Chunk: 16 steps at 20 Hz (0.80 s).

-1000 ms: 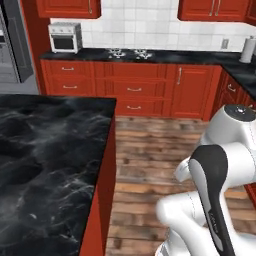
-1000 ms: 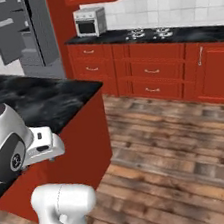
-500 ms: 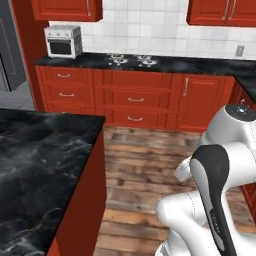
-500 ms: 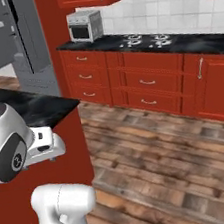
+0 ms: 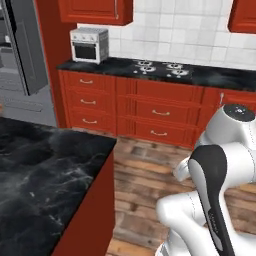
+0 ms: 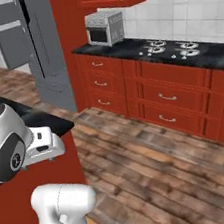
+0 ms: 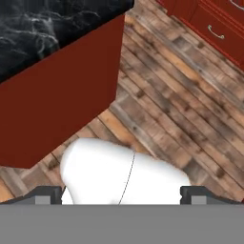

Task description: Open the fridge, grab two sodas, and place both sodas inside the bowl with ice on the dining counter.

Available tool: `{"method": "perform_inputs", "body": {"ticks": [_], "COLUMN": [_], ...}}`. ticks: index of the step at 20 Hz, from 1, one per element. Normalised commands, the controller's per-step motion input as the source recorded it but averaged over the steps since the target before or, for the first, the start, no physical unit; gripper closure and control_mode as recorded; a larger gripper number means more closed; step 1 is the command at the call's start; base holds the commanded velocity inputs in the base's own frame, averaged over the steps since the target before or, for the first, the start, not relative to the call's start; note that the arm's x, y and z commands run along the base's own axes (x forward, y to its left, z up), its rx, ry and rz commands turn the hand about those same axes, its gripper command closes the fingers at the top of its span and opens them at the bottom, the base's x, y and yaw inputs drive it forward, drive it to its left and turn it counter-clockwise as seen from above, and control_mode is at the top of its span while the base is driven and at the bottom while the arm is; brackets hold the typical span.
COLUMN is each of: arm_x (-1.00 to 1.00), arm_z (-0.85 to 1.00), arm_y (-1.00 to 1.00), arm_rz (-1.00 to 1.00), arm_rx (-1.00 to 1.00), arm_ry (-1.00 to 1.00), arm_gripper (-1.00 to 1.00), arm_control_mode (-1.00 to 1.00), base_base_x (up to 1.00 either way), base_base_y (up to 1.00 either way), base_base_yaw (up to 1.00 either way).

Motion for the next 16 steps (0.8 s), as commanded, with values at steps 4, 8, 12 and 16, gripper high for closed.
{"method": "perform_inputs", "body": {"ticks": [4,8,12,16], "arm_x": [0.0,0.0,0.0,0.0], "arm_z": [0.0,0.0,0.0,0.0], "arm_y": [0.0,0.0,0.0,0.0], "arm_rz": [0.0,0.0,0.0,0.0], "arm_rx": [0.0,0.0,0.0,0.0], "arm_ry": [0.0,0.0,0.0,0.0], "arm_gripper": [-1.0,-1.0,-1.0,-1.0], "arm_control_mode": [1.0,1.0,1.0,1.0], "base_base_x": [1.0,1.0,0.98,0.92], "base_base_y": [-0.21,-0.23,-0.44,-0.42], "base_base_yaw": [0.36,0.38,0.4,0.44]}}
